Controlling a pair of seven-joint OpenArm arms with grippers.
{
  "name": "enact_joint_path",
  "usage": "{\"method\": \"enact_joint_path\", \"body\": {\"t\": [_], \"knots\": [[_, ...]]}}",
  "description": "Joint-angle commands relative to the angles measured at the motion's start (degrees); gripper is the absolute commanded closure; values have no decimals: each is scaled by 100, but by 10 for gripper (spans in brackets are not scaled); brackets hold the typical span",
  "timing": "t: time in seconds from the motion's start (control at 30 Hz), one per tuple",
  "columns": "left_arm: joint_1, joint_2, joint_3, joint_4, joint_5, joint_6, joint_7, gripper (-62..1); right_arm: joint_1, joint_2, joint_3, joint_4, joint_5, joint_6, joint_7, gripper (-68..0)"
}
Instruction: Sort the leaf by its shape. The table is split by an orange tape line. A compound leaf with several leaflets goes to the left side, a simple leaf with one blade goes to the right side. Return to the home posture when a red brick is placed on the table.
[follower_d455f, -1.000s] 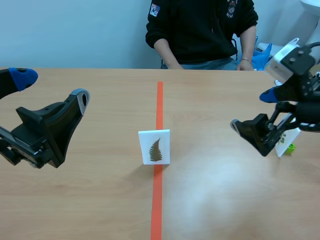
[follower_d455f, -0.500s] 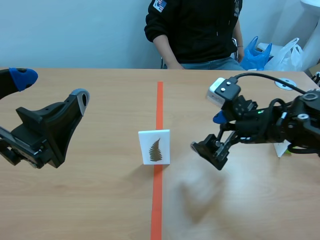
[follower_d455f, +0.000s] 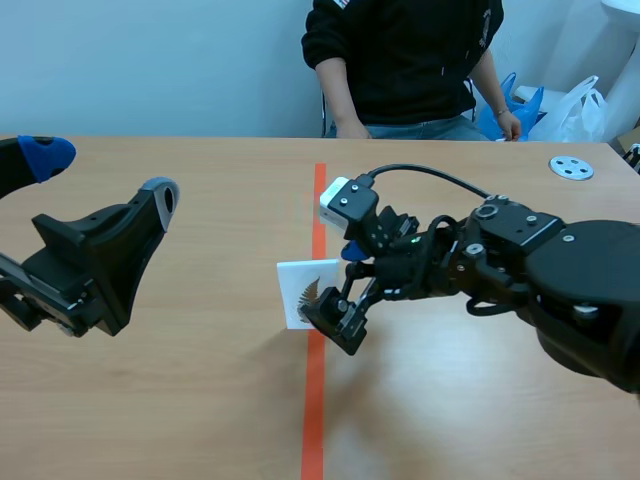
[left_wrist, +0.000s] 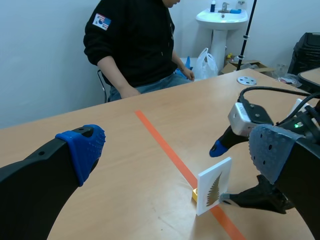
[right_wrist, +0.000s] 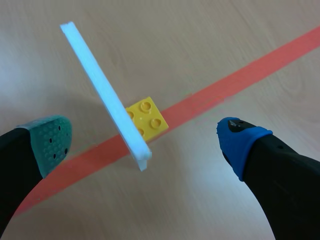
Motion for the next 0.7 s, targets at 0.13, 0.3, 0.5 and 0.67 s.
{"method": "enact_joint_path", "body": {"t": [0.13,0.3,0.5,0.67], "knots": [[0,-2,4,57,-33,-9,-103,-617,144,-286,-85,-87,-114,20,138,-590],[0,-2,4,57,-33,-9,-103,-617,127,-424,-142,-286,-131,-11,219,-589],[-2,-2,4,57,-33,-9,-105,-617,114,-420,-142,-308,-133,-179,332,-401],[-2,-2,4,57,-33,-9,-105,-617,114,-420,-142,-308,-136,-179,367,-292]]}}
